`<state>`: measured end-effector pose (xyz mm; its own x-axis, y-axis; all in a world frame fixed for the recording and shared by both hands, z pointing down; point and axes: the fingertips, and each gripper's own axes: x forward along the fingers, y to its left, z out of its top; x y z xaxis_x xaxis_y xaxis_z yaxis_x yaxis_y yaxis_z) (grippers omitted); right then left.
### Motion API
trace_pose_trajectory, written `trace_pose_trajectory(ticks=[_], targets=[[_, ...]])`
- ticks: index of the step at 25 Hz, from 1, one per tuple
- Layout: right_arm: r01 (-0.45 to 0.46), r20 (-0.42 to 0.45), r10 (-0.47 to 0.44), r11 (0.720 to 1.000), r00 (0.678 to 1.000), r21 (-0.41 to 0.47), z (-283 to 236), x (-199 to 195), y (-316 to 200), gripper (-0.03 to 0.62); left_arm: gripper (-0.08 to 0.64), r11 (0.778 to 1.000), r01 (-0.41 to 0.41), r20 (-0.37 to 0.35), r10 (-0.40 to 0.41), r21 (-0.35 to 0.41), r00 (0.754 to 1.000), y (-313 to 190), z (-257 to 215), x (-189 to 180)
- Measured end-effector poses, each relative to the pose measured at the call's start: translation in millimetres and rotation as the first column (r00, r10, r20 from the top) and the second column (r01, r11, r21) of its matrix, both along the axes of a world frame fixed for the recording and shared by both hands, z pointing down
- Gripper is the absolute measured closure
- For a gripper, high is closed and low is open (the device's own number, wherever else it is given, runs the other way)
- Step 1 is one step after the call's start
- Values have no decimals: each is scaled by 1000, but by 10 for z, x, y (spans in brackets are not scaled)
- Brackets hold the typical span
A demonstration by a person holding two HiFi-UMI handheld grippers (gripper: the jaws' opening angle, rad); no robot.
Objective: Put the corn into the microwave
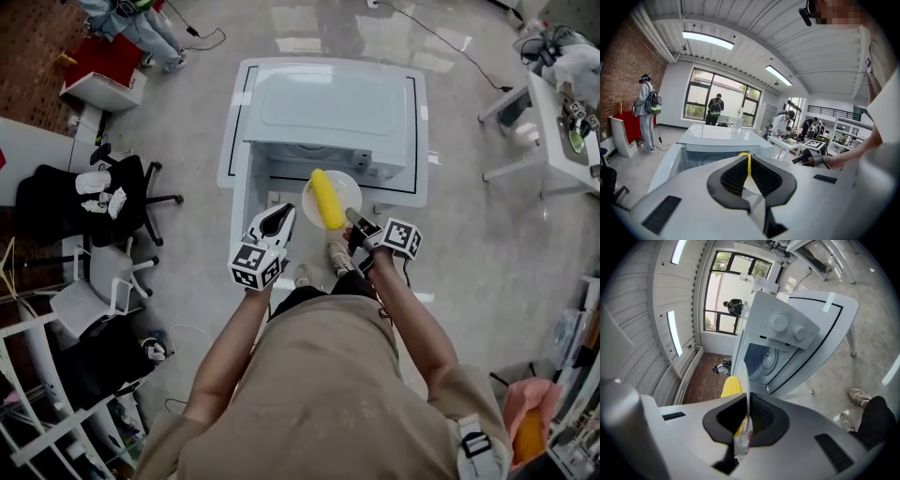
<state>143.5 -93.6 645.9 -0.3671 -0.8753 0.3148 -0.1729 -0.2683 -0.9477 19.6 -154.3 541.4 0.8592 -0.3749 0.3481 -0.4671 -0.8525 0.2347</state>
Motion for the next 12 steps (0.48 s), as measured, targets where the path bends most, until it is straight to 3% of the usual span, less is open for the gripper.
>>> trace_pose_trajectory(ticks=[12], targets=[[29, 11, -29, 999, 1000, -25, 585, 130, -520, 577, 554, 997, 72, 79, -73, 26, 994, -322, 261, 77]])
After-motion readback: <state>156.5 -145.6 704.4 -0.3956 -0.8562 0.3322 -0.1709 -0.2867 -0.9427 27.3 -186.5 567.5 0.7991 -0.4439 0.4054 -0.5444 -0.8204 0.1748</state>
